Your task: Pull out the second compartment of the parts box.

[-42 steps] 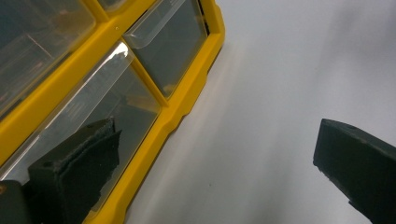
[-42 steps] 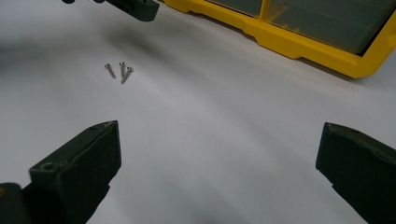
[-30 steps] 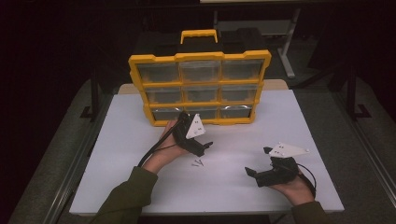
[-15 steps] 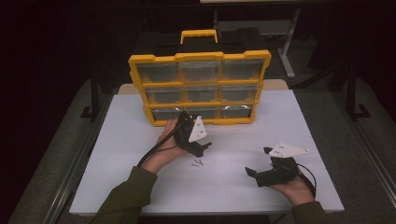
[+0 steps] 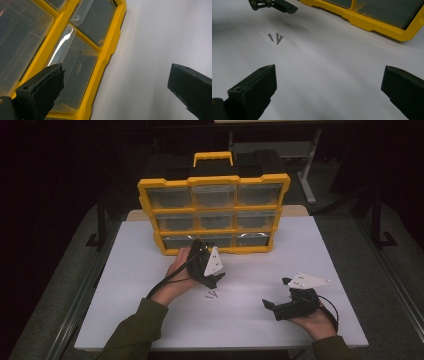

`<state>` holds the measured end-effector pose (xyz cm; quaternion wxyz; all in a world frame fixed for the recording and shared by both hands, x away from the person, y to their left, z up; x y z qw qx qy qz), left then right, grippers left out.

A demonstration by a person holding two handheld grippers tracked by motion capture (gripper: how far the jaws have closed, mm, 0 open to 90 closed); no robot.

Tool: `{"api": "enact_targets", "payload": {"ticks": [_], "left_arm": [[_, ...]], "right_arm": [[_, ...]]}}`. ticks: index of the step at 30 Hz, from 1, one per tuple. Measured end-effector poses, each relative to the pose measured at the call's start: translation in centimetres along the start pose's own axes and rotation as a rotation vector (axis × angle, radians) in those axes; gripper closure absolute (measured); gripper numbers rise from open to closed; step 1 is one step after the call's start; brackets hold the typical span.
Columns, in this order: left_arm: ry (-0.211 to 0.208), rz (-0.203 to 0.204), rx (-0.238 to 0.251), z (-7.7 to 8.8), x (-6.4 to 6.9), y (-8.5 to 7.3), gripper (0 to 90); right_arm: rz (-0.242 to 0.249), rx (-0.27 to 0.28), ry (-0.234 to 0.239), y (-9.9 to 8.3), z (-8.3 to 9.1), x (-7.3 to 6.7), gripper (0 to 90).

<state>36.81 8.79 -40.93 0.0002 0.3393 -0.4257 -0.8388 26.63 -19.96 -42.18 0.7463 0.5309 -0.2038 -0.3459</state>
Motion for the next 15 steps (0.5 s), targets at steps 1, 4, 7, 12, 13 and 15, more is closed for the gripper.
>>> {"api": "enact_targets", "payload": {"ticks": [1,4,7,12,13,15], "left_arm": [[0.001,-0.006,-0.002,-0.01,0.03,0.0,0.0],[0.009,-0.018,-0.001,-0.08,0.12,-0.01,0.0],[0.013,-0.031,-0.007,-0.11,0.18,-0.04,0.0],[0.021,-0.063,-0.018,-0.17,0.34,-0.05,0.0],[0.021,-0.069,-0.021,-0.17,0.37,-0.05,0.0],[0.027,-0.083,-0.025,-0.22,0.45,-0.06,0.0]], "right_arm": [[0.001,0.0,0.0,0.0,0.0,0.01,0.0],[0.005,0.001,0.001,-0.02,0.0,0.05,0.0],[0.004,0.001,0.001,-0.02,0.0,0.04,0.0],[0.003,0.001,0.001,-0.02,-0.01,0.03,0.0],[0.003,0.001,0.001,-0.02,-0.01,0.03,0.0],[0.005,0.001,0.001,-0.03,-0.01,0.05,0.0]]}}
Point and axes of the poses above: each handheld gripper's, and its own axes: z roughly backward along the jaws, y roughly out of its top, x roughly to its right, the point moved 1 cm from there along -z, roughly forward along the jaws, and after that the axes turned 13 degrees about x, right-handed, at the moved point
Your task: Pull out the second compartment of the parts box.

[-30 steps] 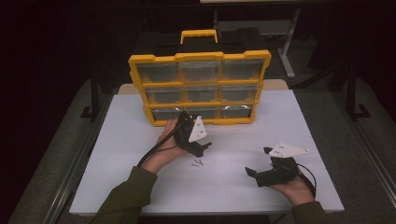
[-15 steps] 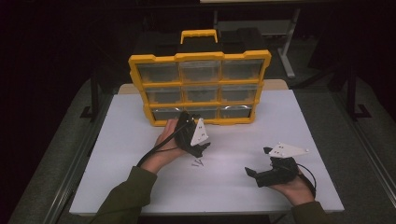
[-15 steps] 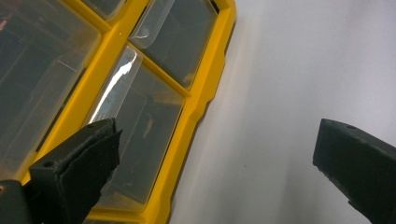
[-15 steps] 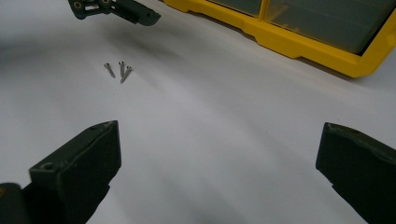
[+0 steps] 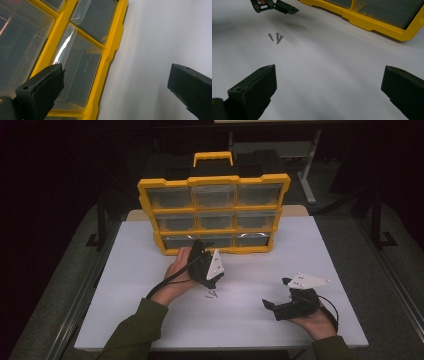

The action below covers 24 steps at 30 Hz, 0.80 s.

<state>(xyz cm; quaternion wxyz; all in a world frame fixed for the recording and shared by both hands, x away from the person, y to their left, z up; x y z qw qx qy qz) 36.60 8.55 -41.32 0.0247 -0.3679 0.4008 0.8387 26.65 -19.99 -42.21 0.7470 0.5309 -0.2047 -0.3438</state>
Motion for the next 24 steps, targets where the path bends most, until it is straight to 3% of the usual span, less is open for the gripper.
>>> {"api": "enact_targets", "payload": {"ticks": [9,14,20,21,24], "left_arm": [[0.015,-0.064,-0.019,-0.15,0.32,0.01,0.0],[0.023,-0.075,-0.016,-0.24,0.48,-0.01,0.0],[0.036,-0.119,-0.037,-0.3,0.62,-0.04,0.0],[0.025,-0.155,-0.07,-0.11,0.45,0.04,0.0],[0.031,-0.174,-0.078,-0.12,0.53,0.06,0.0]], "right_arm": [[0.001,0.001,0.0,-0.01,0.0,0.02,0.0],[0.002,0.001,0.0,-0.01,0.0,0.02,0.0],[0.002,0.0,0.001,-0.02,-0.01,0.02,0.0],[0.002,-0.001,0.001,-0.03,-0.01,0.03,0.0],[0.002,-0.001,0.001,-0.03,-0.02,0.03,0.0]]}}
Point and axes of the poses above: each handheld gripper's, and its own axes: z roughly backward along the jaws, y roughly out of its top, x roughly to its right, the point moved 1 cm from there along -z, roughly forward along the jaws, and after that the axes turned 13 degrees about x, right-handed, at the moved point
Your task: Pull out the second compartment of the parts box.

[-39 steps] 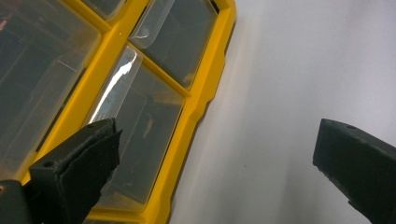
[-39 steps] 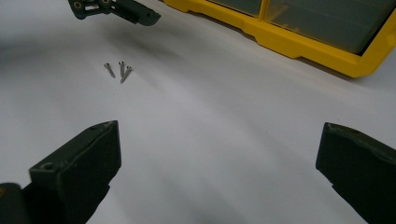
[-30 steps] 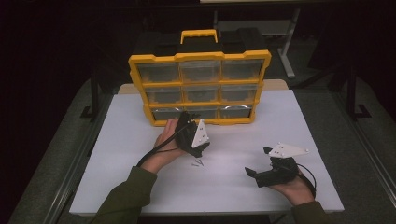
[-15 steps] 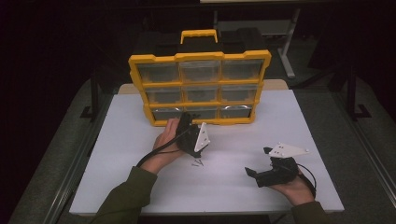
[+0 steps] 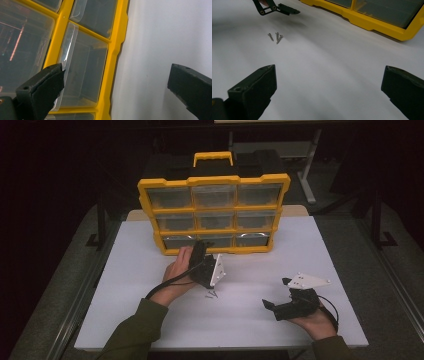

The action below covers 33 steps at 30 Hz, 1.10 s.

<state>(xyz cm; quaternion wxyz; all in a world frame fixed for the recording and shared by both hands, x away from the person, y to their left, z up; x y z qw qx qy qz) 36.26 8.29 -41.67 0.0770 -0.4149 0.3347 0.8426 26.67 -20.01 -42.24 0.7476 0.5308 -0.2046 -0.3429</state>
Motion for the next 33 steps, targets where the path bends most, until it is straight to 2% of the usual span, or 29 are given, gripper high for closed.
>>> {"api": "enact_targets", "payload": {"ticks": [8,9,11,12,13,19,33], "left_arm": [[0.016,-0.059,-0.02,0.0,0.2,0.2,0.1],[0.027,-0.043,-0.001,-0.1,0.4,0.2,0.1],[0.019,-0.075,-0.026,0.0,0.2,0.3,0.2],[0.03,-0.061,-0.009,-0.1,0.4,0.3,0.2],[0.032,-0.064,-0.01,-0.1,0.4,0.3,0.2],[0.05,-0.114,-0.024,-0.1,0.5,0.5,0.2],[0.086,-0.196,-0.051,-0.4,1.1,0.4,0.3]], "right_arm": [[0.005,-0.001,0.001,0.0,0.0,0.0,0.0],[0.003,-0.002,0.001,0.0,0.0,0.0,0.0],[0.002,-0.002,0.001,0.0,0.0,0.0,0.0],[0.003,-0.002,0.001,0.0,0.0,0.0,0.0],[0.004,-0.002,0.001,0.0,0.0,0.0,0.0],[0.003,-0.002,0.001,0.0,0.0,0.0,0.0],[0.004,-0.002,0.001,0.0,0.0,0.0,0.0]]}}
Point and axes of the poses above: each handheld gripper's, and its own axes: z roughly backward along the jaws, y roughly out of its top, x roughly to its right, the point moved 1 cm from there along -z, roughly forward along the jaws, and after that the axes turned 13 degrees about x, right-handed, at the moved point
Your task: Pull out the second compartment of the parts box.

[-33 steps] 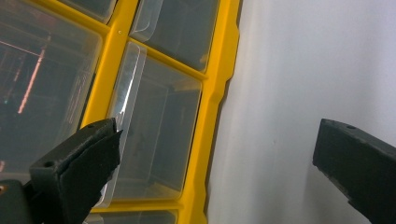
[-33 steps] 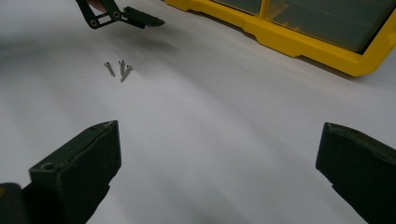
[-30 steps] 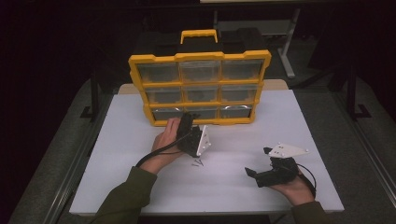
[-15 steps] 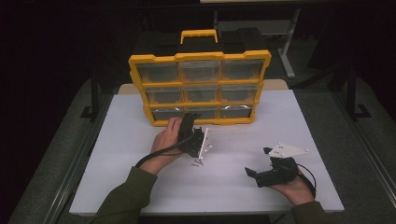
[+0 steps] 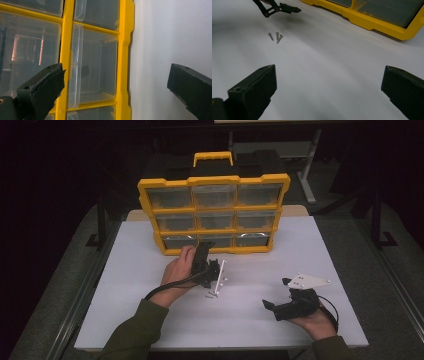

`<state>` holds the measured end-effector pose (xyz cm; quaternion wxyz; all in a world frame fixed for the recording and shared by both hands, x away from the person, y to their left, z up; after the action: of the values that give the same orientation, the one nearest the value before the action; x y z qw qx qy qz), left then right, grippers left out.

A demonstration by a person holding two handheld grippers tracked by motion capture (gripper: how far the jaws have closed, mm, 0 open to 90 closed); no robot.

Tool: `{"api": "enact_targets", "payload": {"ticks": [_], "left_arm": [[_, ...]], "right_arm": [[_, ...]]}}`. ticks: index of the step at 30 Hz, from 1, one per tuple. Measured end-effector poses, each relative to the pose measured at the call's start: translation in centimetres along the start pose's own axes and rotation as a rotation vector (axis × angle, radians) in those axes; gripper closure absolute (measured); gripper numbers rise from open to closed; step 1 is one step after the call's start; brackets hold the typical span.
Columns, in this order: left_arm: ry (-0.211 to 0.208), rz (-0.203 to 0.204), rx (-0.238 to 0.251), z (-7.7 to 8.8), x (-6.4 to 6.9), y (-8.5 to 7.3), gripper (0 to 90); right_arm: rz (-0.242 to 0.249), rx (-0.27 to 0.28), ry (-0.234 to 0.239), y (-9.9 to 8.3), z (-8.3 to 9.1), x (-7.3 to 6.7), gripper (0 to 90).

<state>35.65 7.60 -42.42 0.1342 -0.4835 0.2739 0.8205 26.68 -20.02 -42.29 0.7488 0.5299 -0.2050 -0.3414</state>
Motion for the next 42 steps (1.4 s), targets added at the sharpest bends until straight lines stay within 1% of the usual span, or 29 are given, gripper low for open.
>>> {"api": "enact_targets", "payload": {"ticks": [2,3,5,10,15,19,21,26,27,30,32,36,37,38,39,41,42], "left_arm": [[0.005,-0.005,-0.003,0.0,0.0,0.0,0.3],[-0.003,-0.023,-0.023,0.0,0.0,0.0,0.3],[0.003,-0.033,-0.037,0.0,0.1,0.0,0.3],[0.011,-0.058,-0.047,0.0,0.2,0.0,0.3],[0.022,-0.046,-0.044,0.0,0.1,0.0,0.3],[0.03,-0.047,-0.044,0.1,0.1,0.1,0.4],[0.04,-0.054,-0.042,0.2,0.1,0.2,6.3],[0.052,-0.057,-0.043,0.4,0.0,0.4,7.2],[0.053,-0.062,-0.045,0.4,-0.1,0.5,7.5],[0.064,-0.071,-0.038,0.5,-0.1,0.7,12.9],[0.075,-0.078,-0.043,0.6,-0.2,0.8,13.9],[0.093,-0.077,-0.05,0.7,-0.5,0.9,14.4],[0.089,-0.092,-0.067,0.8,-0.7,1.0,14.7],[0.1,-0.089,-0.066,0.8,-0.7,1.1,14.9],[0.104,-0.1,-0.078,0.9,-0.8,1.1,15.8],[0.124,-0.118,-0.082,1.0,-0.9,1.2,19.1],[0.127,-0.119,-0.082,1.0,-1.0,1.2,20.2]], "right_arm": [[-0.001,-0.001,0.0,0.0,0.0,0.0,0.0],[-0.001,-0.001,0.0,0.0,0.0,0.0,0.0],[-0.001,-0.001,0.0,0.0,0.0,0.0,0.0],[-0.003,-0.004,0.001,0.0,0.0,0.0,0.0],[-0.004,-0.005,0.002,0.0,-0.1,0.0,0.0],[-0.004,-0.004,0.003,0.0,-0.1,0.0,0.0],[-0.005,-0.005,0.004,0.0,-0.1,0.0,0.0],[-0.008,-0.007,0.006,0.0,-0.2,-0.1,0.0],[-0.009,-0.006,0.005,0.0,-0.2,-0.1,0.0],[-0.012,-0.007,0.005,0.0,-0.2,-0.1,0.0],[-0.009,-0.004,0.006,0.0,-0.2,-0.1,0.0],[-0.012,-0.003,0.004,0.0,-0.2,-0.1,0.0],[-0.012,-0.003,0.004,0.0,-0.2,-0.1,0.0],[-0.012,-0.002,0.005,0.0,-0.2,-0.1,0.0],[-0.012,-0.002,0.005,0.0,-0.2,-0.1,0.0],[-0.012,-0.001,0.005,0.1,-0.2,-0.1,0.0],[-0.014,-0.001,0.005,0.1,-0.1,-0.1,0.0]]}}
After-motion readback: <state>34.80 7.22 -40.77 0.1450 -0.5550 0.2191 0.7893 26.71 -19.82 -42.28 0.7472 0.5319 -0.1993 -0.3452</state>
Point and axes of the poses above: each handheld gripper's, and its own axes: z roughly backward along the jaws, y roughly out of its top, x roughly to its right, the point moved 1 cm from there along -z, roughly forward along the jaws, and after that the axes turned 13 degrees about x, right-handed, at the moved point
